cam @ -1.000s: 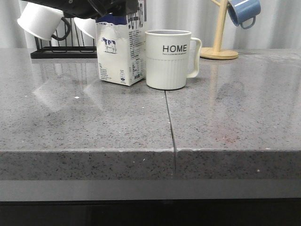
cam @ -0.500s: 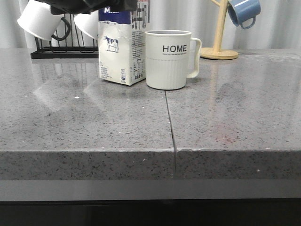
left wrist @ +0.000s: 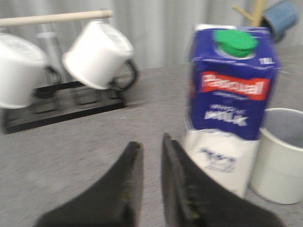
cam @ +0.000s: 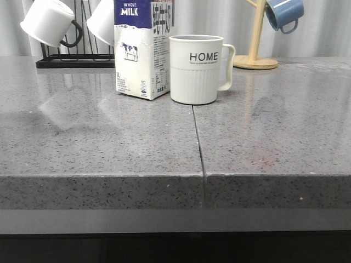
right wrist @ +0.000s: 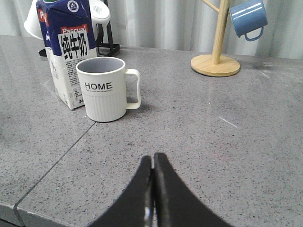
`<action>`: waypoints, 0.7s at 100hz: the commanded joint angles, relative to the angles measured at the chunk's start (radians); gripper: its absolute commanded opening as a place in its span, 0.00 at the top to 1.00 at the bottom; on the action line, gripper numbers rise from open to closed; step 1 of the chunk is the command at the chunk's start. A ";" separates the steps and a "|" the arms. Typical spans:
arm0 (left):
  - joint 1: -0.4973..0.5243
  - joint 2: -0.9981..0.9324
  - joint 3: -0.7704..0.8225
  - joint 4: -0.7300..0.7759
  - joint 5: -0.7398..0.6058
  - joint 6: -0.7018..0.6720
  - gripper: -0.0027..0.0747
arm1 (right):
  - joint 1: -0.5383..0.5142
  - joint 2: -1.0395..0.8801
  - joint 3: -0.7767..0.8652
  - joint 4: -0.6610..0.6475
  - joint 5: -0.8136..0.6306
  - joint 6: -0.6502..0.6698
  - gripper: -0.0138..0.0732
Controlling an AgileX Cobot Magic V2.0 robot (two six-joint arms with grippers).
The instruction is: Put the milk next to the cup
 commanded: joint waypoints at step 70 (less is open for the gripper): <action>0.320 -0.744 0.418 0.012 0.167 0.000 0.99 | -0.002 0.007 -0.026 -0.008 -0.075 -0.002 0.91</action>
